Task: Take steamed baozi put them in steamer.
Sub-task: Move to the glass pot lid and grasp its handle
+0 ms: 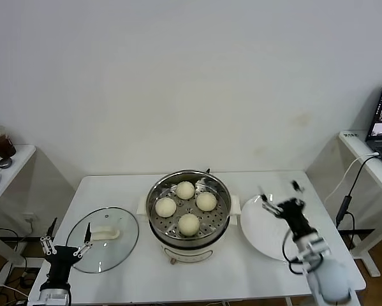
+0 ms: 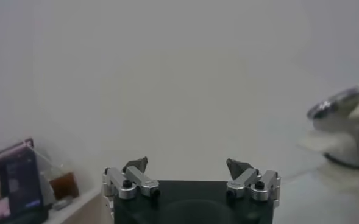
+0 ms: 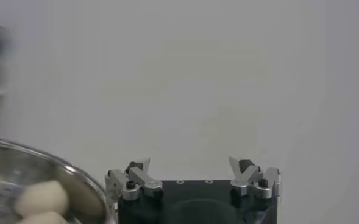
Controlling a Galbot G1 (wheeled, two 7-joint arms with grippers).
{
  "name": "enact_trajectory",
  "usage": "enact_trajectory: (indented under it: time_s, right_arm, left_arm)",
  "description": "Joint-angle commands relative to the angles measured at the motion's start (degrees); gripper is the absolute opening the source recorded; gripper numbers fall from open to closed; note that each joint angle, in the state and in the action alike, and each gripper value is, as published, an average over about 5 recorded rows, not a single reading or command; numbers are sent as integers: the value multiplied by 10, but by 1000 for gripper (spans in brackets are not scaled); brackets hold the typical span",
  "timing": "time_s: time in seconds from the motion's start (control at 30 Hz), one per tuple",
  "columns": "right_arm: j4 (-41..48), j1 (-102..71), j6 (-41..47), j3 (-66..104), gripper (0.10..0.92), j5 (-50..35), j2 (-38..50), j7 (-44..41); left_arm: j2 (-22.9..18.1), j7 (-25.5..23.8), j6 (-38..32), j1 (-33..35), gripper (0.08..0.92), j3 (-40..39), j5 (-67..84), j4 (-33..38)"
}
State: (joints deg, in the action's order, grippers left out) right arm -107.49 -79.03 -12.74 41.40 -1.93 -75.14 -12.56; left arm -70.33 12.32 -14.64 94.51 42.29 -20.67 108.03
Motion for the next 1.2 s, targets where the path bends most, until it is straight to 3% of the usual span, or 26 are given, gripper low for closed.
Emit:
enact_trajectory:
  time_s: [0.03, 0.4, 0.8, 1.2]
  right_arm:
    - [-10, -147, -5, 124, 823, -1, -114, 9]
    - [0, -160, -3, 115, 823, 1, -128, 5]
    - [-3, -164, -3, 108, 823, 19, -138, 0]
    - [-4, -170, -4, 107, 823, 27, -139, -4]
  left_arm:
    - [62, 53, -22, -8, 823, 8, -462, -120]
    - [103, 38, -22, -80, 823, -30, -556, -186]
    - [101, 36, -14, -212, 823, -69, -572, -284]
    - [94, 36, -5, -276, 823, -94, -571, -358]
